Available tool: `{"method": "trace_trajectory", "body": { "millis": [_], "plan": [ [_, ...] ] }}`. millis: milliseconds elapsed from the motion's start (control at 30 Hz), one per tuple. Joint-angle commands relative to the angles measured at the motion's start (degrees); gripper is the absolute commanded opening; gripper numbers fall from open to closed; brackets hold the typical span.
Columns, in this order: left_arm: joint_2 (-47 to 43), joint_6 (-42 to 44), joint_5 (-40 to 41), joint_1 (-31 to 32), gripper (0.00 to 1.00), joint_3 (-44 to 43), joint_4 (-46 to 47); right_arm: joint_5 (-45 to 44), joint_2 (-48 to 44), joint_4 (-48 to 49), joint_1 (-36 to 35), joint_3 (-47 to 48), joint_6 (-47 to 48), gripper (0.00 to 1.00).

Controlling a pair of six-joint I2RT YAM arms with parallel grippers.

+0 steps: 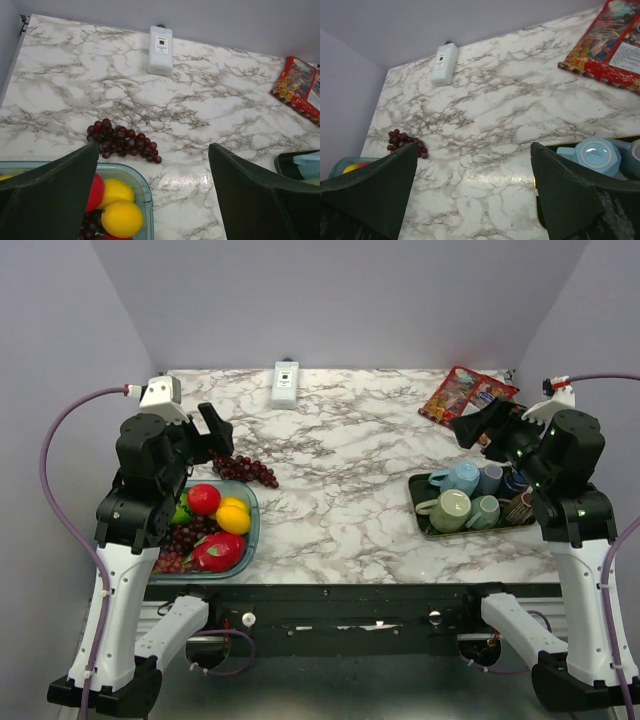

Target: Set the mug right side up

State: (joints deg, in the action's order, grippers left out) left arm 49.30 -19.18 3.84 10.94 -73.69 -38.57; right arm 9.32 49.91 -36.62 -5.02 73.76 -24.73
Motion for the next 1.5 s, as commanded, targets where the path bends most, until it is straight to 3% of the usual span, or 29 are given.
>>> {"method": "trace_trajectory", "body": {
  "millis": [0, 167, 333, 567, 833, 933, 1167, 1467],
  "plan": [
    [-0.8, 0.1, -3.8, -0.3, 0.99, 1.8, 2.4, -7.7, -3.0, -1.7, 0.3, -3.4, -4.1, 1.0],
    [-1.1, -1.9, -9.4, -0.3, 0.99, 4.9, 3.5, -6.9, -3.0, -4.0, 0.3, -4.6, -3.7, 1.0],
    [-0.1, -5.2, -11.0, -0.4, 0.99, 7.0, 3.2, -13.0, -3.7, -9.2, 0.3, -8.5, -5.1, 1.0],
    [0.8, -7.1, -16.4, -0.3, 0.99, 10.6, 3.4, -19.4, -9.4, -13.1, 0.4, -18.1, -19.3, 0.98],
    [-3.3, -10.4, -23.6, -0.4, 0.99, 17.7, 12.1, -35.8, -9.0, -18.7, 0.3, -25.1, -24.6, 0.92],
    [-2.7, -11.0, -24.7, -0.3, 0.99, 19.1, 14.3, -37.4, -8.3, -18.5, 0.4, -29.5, -26.0, 0.86],
    [-1.7, -13.2, -23.5, -0.3, 0.99, 19.9, 15.9, -39.3, -5.7, -16.0, 0.3, -33.9, -29.1, 0.6],
    [0.2, -11.8, -21.9, -0.3, 0.99, 19.1, 14.9, -39.9, -1.3, -11.5, 0.4, -35.0, -27.9, 0.52]
  ]
}}
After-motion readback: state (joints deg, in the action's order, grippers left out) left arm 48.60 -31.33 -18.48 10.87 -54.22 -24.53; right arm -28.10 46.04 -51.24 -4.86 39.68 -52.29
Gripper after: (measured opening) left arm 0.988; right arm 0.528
